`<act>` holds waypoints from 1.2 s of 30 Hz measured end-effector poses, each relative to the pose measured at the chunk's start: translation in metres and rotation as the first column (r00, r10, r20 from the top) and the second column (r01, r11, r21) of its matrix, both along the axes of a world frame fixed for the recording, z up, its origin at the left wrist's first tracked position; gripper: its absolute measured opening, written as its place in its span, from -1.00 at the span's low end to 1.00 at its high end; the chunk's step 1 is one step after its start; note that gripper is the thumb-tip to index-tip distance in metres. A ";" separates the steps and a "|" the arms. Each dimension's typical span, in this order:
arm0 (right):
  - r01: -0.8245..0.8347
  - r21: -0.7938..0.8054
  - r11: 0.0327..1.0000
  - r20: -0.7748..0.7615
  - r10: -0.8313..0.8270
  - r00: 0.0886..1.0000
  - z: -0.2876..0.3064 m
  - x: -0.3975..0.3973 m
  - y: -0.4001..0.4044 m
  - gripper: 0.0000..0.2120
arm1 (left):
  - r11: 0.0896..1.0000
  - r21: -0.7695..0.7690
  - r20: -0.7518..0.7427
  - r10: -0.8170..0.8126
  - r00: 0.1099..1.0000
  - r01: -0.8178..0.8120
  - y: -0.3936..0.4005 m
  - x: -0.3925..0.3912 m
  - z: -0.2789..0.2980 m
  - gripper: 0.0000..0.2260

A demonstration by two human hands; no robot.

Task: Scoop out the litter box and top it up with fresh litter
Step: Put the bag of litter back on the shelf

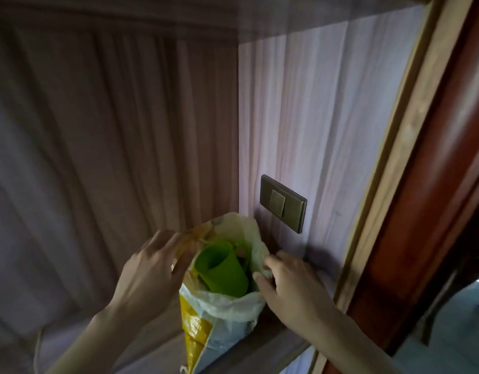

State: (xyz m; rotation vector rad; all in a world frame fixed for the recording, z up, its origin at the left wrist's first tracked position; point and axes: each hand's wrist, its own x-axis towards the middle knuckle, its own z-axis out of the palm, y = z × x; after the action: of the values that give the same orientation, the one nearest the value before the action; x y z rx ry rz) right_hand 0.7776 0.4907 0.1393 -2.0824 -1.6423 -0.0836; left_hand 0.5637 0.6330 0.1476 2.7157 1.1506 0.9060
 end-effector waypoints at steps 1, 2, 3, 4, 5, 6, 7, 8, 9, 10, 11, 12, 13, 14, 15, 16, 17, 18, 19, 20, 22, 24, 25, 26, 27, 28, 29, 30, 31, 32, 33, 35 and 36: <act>-0.012 -0.002 1.000 -0.008 0.012 1.000 -0.001 0.003 -0.001 -0.68 | 1.000 -0.002 -0.011 0.027 1.000 -0.027 -0.002 0.001 -0.003 -0.71; -0.029 0.005 1.000 -0.022 0.029 0.999 -0.001 0.007 -0.002 -0.67 | 0.998 -0.004 -0.028 0.057 0.998 -0.057 -0.003 0.001 -0.005 -0.71; -0.044 0.002 0.999 -0.033 0.045 0.998 -0.002 0.009 -0.002 -0.67 | 0.996 -0.003 -0.046 0.084 0.995 -0.084 -0.004 0.001 -0.007 -0.71; -0.056 -0.004 0.998 -0.044 0.056 0.997 -0.003 0.012 -0.002 -0.67 | 0.995 0.002 -0.058 0.101 0.993 -0.101 -0.006 0.001 -0.008 -0.72; -0.066 -0.011 0.998 -0.054 0.065 0.996 -0.003 0.014 -0.001 -0.66 | 0.994 0.002 -0.061 0.107 0.992 -0.107 -0.007 0.000 -0.009 -0.73; -0.073 -0.013 0.997 -0.062 0.072 0.995 -0.003 0.015 0.000 -0.66 | 0.994 -0.004 -0.055 0.110 0.992 -0.110 -0.007 -0.001 -0.009 -0.75; -0.079 -0.012 0.997 -0.067 0.078 0.995 -0.002 0.015 0.002 -0.65 | 0.993 -0.015 -0.044 0.113 0.993 -0.114 -0.007 -0.002 -0.009 -0.76; -0.085 -0.011 0.996 -0.065 0.084 0.994 -0.001 0.014 0.003 -0.65 | 0.993 -0.027 -0.036 0.112 0.993 -0.113 -0.007 -0.003 -0.009 -0.75; -0.090 -0.017 0.996 -0.059 0.089 0.994 0.001 0.012 0.003 -0.65 | 0.993 -0.037 -0.033 0.107 0.994 -0.108 -0.007 -0.004 -0.009 -0.72; -0.098 -0.027 0.995 -0.047 0.097 0.994 0.002 0.010 0.002 -0.66 | 0.994 -0.045 -0.033 0.101 0.994 -0.103 -0.008 -0.006 -0.009 -0.68; -0.103 -0.043 0.994 -0.032 0.102 0.994 0.003 0.008 0.001 -0.66 | 0.994 -0.050 -0.036 0.097 0.995 -0.099 -0.008 -0.008 -0.009 -0.66; -0.103 -0.057 0.993 -0.015 0.102 0.995 0.004 0.006 0.001 -0.66 | 0.994 -0.050 -0.038 0.092 0.995 -0.094 -0.010 -0.011 -0.009 -0.66; -0.101 -0.062 0.993 0.001 0.101 0.995 0.005 0.004 0.000 -0.65 | 0.995 -0.052 -0.040 0.085 0.996 -0.087 -0.012 -0.016 -0.008 -0.67; -0.100 -0.060 0.993 0.015 0.101 0.995 0.008 0.000 -0.002 -0.65 | 0.996 -0.052 -0.035 0.075 0.997 -0.076 -0.015 -0.023 -0.007 -0.71; -0.100 -0.052 0.994 0.027 0.102 0.994 0.010 -0.004 -0.003 -0.66 | 0.996 -0.054 -0.029 0.064 0.998 -0.065 -0.019 -0.031 -0.006 -0.74; -0.097 -0.041 0.994 0.039 0.098 0.994 0.013 -0.009 -0.004 -0.67 | 0.997 -0.056 -0.030 0.056 0.998 -0.058 -0.024 -0.041 -0.004 -0.77; -0.090 -0.030 0.995 0.051 0.092 0.994 0.016 -0.015 -0.005 -0.68 | 0.997 -0.060 -0.033 0.055 0.998 -0.057 -0.029 -0.052 -0.002 -0.79; -0.080 -0.014 0.997 0.068 0.080 0.994 0.019 -0.022 -0.007 -0.70 | 0.996 -0.061 -0.032 0.064 0.997 -0.066 -0.036 -0.064 -0.001 -0.79; -0.069 0.008 0.998 0.092 0.068 0.993 0.022 -0.030 -0.009 -0.71 | 0.995 -0.058 -0.026 0.083 0.996 -0.084 -0.042 -0.078 0.001 -0.77; -0.059 0.039 0.997 0.118 0.054 0.992 0.025 -0.041 -0.011 -0.74 | 0.993 -0.051 -0.021 0.104 0.994 -0.105 -0.049 -0.094 0.002 -0.73; -0.075 0.121 0.990 0.143 0.058 0.988 0.031 -0.068 -0.013 -0.77 | 0.989 -0.054 -0.009 0.138 0.990 -0.138 -0.067 -0.128 0.005 -0.68; -0.147 0.217 0.965 0.119 0.123 0.985 0.035 -0.107 -0.016 -0.81 | 0.984 -0.062 -0.003 0.166 0.986 -0.165 -0.085 -0.169 0.005 -0.70; -0.196 0.241 0.951 0.101 0.176 0.979 0.037 -0.130 -0.018 -0.82 | 0.980 -0.059 -0.003 0.190 0.982 -0.190 -0.094 -0.192 0.005 -0.72; -0.250 0.255 0.934 0.090 0.235 0.968 0.040 -0.155 -0.021 -0.83 | 0.974 -0.057 -0.003 0.219 0.976 -0.219 -0.104 -0.215 0.005 -0.73; -0.310 0.257 0.915 0.081 0.299 0.951 0.040 -0.181 -0.023 -0.82 | 0.967 -0.064 0.014 0.248 0.969 -0.247 -0.116 -0.239 0.005 -0.74; -0.370 0.246 0.896 0.073 0.363 0.929 0.040 -0.207 -0.025 -0.80 | 0.957 -0.074 0.031 0.283 0.959 -0.280 -0.128 -0.263 0.005 -0.76; -0.427 0.221 0.877 0.064 0.424 0.904 0.039 -0.234 -0.027 -0.76 | 0.945 -0.066 0.038 0.322 0.946 -0.319 -0.142 -0.287 0.004 -0.78; -0.473 0.196 0.859 0.057 0.472 0.880 0.036 -0.260 -0.029 -0.71 | 0.932 -0.041 0.035 0.362 0.932 -0.361 -0.156 -0.311 0.003 -0.79; -0.509 0.174 0.843 0.058 0.507 0.860 0.032 -0.286 -0.031 -0.69 | 0.917 -0.032 0.020 0.398 0.917 -0.397 -0.170 -0.335 0.001 -0.76; -0.546 0.147 0.825 0.065 0.542 0.838 0.028 -0.311 -0.034 -0.68 | 0.892 -0.063 0.018 0.449 0.893 -0.447 -0.185 -0.358 0.000 -0.74; -0.587 0.115 0.801 0.068 0.583 0.809 0.023 -0.335 -0.036 -0.68 | 0.857 -0.113 0.019 0.507 0.861 -0.502 -0.199 -0.380 -0.003 -0.73; -0.672 0.053 0.739 0.047 0.670 0.740 0.016 -0.381 -0.040 -0.62 | 0.792 -0.183 0.034 0.597 0.802 -0.582 -0.226 -0.421 -0.012 -0.68; -0.706 0.031 0.707 0.035 0.706 0.708 0.013 -0.403 -0.042 -0.59 | 0.764 -0.198 0.032 0.631 0.775 -0.614 -0.238 -0.442 -0.016 -0.66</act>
State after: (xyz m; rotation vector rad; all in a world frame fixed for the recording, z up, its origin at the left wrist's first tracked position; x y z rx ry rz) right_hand 0.3750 0.4487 0.1523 -1.2794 -2.3145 0.1189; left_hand 0.1218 0.3949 0.1319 2.1177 2.0609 0.9094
